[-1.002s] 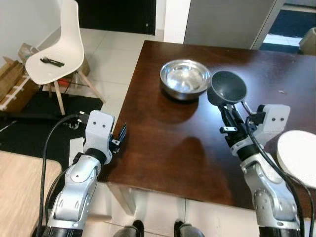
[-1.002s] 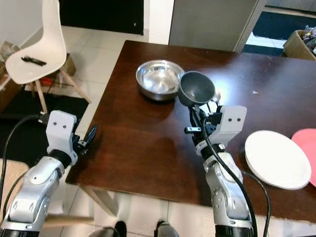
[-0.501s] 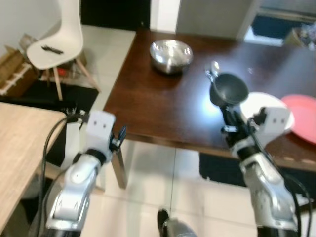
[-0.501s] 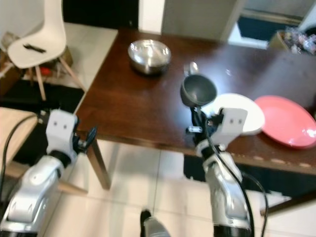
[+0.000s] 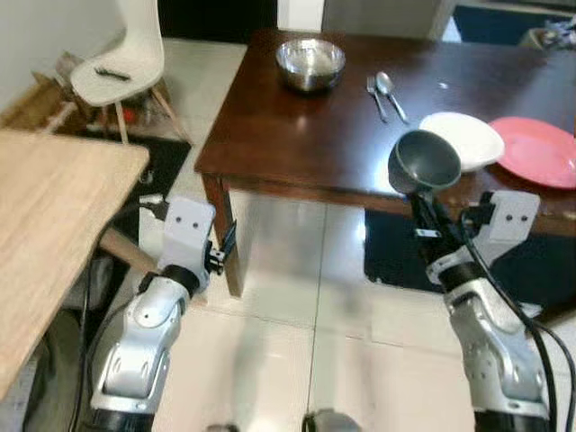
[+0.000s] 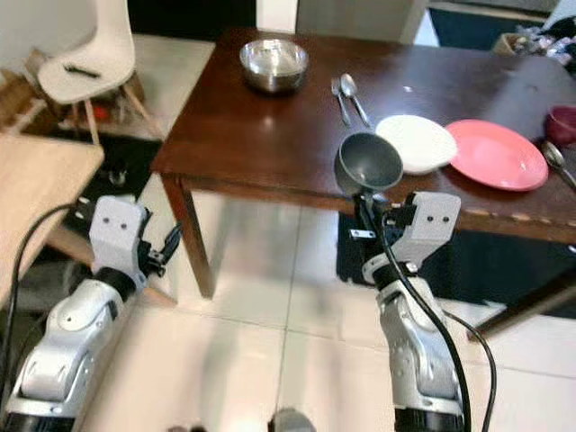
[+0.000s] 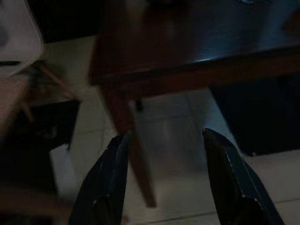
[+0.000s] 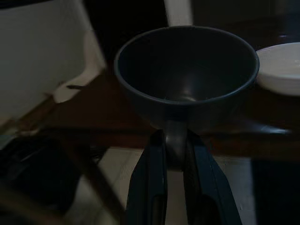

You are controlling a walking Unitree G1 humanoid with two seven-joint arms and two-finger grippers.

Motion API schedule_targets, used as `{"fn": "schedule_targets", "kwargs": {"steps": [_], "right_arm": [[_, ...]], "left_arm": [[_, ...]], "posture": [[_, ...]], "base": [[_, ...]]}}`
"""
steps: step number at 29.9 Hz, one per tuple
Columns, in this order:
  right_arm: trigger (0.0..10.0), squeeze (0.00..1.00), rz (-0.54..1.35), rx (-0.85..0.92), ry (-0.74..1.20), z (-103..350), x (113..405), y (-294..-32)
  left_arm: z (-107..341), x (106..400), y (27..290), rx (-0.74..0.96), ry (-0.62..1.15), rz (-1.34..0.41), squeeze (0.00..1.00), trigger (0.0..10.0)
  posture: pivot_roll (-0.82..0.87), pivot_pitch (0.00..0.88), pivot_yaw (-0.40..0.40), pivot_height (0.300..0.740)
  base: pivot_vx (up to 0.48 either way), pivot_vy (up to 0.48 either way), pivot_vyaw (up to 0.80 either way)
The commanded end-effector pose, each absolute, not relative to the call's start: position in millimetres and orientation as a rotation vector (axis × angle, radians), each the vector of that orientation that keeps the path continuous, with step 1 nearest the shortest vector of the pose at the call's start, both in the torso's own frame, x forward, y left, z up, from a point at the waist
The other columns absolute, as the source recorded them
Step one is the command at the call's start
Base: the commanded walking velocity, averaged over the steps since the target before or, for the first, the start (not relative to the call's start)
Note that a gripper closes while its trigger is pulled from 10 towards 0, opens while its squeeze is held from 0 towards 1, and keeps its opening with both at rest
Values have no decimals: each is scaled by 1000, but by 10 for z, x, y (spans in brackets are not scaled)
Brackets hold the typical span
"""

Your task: Setting the table

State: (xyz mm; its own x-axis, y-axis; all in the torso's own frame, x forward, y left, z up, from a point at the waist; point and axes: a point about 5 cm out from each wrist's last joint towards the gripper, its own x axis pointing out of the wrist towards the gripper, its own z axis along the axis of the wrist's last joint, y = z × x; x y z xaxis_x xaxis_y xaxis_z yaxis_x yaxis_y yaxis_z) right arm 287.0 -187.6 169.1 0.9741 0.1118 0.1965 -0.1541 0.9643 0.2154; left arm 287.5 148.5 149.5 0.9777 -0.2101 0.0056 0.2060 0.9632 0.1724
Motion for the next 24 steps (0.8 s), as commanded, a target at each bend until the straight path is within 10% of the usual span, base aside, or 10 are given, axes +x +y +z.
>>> {"fn": "schedule_targets", "kwargs": {"steps": [1,24], "right_arm": [[10000,0,145,234,-188,1688,2864,-1857],[10000,0,150,245,-189,1684,2875,-1846]], "left_arm": [[1427,2855,1501,174,5,-208,0,10000],[1437,2873,1496,178,0,-213,0,10000]], "posture": [[-118,38,57,740],[-116,27,62,740]], "base": [[-390,0,0],[-382,0,0]]}}
